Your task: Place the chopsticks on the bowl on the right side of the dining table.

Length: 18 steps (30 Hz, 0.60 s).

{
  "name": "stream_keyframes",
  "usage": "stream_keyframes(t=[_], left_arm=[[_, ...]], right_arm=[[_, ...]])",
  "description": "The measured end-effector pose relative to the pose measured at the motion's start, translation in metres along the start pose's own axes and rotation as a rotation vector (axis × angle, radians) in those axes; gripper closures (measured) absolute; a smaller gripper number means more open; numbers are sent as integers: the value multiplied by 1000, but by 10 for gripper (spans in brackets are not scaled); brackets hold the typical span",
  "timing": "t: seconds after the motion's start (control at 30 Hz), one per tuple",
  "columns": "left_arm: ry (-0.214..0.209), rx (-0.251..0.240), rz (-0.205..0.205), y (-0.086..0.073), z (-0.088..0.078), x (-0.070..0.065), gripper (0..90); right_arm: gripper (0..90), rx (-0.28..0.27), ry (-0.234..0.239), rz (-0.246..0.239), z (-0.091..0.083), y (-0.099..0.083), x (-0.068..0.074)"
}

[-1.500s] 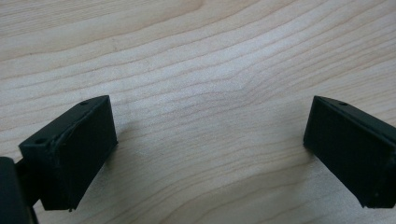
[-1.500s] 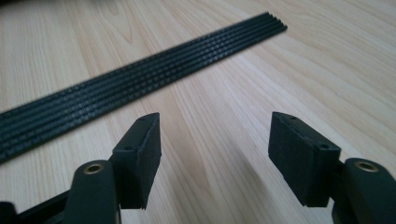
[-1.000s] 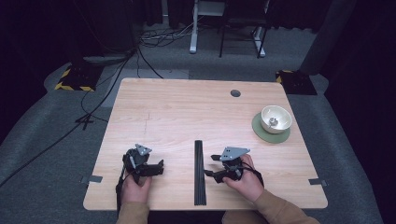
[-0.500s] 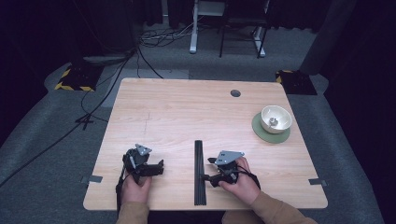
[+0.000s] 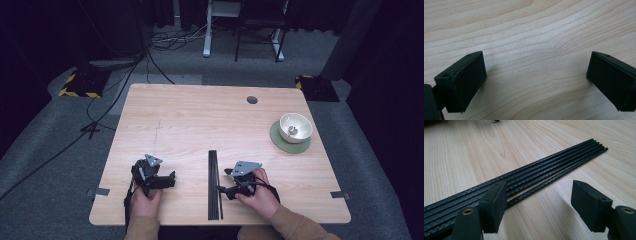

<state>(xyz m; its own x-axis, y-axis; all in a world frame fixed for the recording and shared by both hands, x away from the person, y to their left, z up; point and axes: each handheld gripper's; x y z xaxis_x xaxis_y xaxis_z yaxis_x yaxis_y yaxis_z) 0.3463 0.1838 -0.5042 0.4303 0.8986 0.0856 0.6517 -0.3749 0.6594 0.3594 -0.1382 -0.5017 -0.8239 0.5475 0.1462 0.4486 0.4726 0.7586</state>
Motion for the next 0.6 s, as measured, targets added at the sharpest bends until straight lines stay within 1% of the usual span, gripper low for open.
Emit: stream_keyframes(t=[0.03,0.07,0.1,0.13,0.2,0.23,0.27,0.33,0.37,0.4,0.43,0.47,0.5,0.53,0.6], left_arm=[[0,0,2,0,0,0,28],[-1,0,0,0,0,0,28],[2,1,2,0,0,0,28],[1,2,0,0,0,0,28],[0,0,2,0,0,0,28],[0,0,0,0,0,0,28],[0,0,0,0,0,0,28],[1,0,2,0,0,0,28],[-1,3,0,0,0,0,27],[1,4,5,0,0,0,25],[2,4,8,1,0,1,24],[2,4,8,1,0,1,23],[2,3,9,1,1,1,21],[-1,3,9,1,1,1,21],[-1,3,9,1,1,1,21]], right_arm=[[295,-5,2,5,0,0,0],[295,-1,-5,-9,0,0,0],[295,1,-1,10,0,0,2],[295,-5,4,1,1,0,2],[295,10,1,-10,2,-1,3],[297,11,-2,3,2,-1,4],[297,11,-2,3,2,-1,4],[303,32,-22,13,0,-2,3],[306,22,-18,8,0,-2,2],[309,29,-23,13,-2,-3,1],[311,36,-34,-7,-4,-4,-2],[311,36,-34,-7,-4,-4,-2],[327,33,-41,15,-7,-5,-4],[335,38,-47,18,-9,-7,-7],[346,33,-56,39,-13,-9,-11]])
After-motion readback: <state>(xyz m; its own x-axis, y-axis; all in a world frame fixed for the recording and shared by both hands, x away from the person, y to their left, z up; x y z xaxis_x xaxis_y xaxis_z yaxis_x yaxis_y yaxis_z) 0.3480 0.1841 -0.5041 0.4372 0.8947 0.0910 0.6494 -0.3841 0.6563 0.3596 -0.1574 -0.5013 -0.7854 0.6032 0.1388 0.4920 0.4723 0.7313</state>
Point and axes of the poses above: each handheld gripper's, and its own axes: z roughly forward along the jaws, y roughly out of its top, x roughly to its left, and after that the axes turned 11 degrees about z, right-handed
